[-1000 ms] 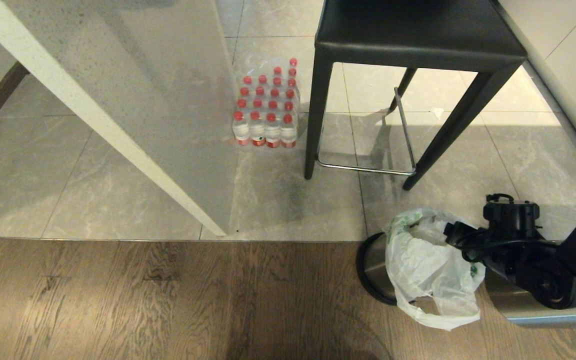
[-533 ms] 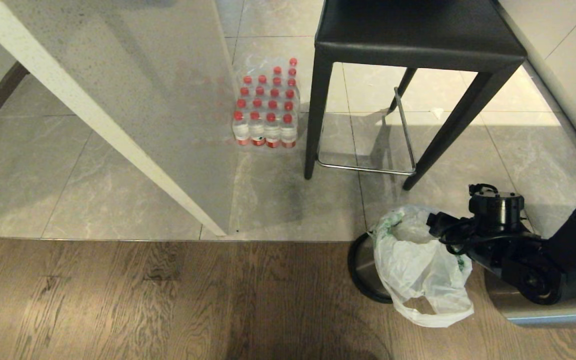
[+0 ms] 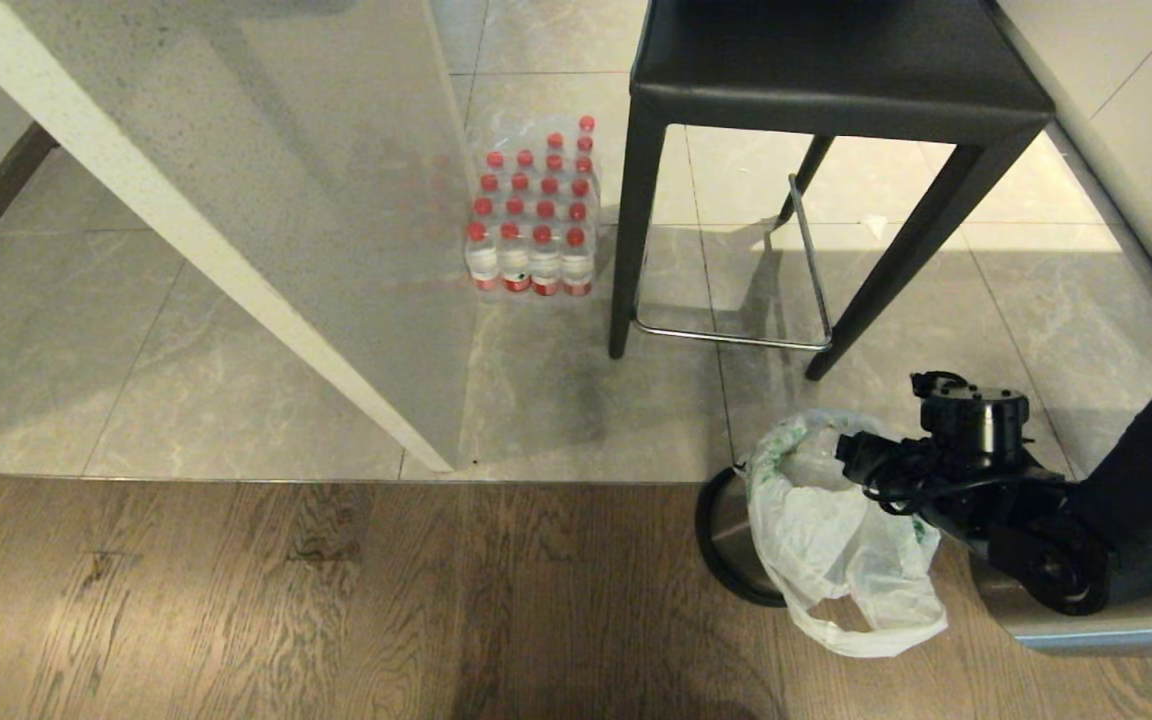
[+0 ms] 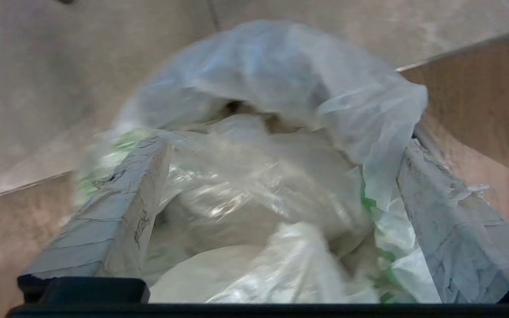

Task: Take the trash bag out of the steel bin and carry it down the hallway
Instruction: Pick up the trash bag

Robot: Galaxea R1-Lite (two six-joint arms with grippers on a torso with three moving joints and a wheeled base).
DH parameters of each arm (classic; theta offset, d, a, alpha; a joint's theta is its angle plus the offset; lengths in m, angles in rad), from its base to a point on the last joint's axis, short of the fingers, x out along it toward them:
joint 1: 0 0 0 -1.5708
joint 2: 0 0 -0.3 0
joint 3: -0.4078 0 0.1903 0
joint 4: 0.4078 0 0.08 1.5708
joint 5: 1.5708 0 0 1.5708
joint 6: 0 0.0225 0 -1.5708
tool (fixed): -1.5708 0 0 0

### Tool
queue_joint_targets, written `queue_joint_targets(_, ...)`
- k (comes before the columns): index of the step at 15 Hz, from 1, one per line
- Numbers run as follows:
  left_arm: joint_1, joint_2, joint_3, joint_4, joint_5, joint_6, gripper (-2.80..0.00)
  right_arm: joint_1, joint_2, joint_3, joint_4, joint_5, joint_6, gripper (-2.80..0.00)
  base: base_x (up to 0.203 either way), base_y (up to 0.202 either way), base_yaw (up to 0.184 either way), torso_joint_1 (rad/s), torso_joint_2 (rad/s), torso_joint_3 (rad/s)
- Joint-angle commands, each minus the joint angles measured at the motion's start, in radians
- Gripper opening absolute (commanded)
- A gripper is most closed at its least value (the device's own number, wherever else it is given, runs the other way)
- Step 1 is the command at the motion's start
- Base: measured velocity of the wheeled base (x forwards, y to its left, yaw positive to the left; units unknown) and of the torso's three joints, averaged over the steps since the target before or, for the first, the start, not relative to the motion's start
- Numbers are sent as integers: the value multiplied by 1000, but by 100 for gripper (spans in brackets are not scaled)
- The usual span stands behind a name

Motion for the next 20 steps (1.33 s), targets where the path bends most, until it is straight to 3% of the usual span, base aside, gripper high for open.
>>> queue_joint_targets(1,0,0,0,0,0,-1,-280,16,-24,14,-11,-1,2,0,0,0,0,0,0,0)
queue_joint_targets(11,0,0,0,0,0,-1,-280,97,-12,122,-2,-12,-28,0,0,0,0,0,0,0)
queue_joint_targets(20,0,0,0,0,0,-1,-280,56,-163,160,2,0,-40,0,0,0,0,0,0,0)
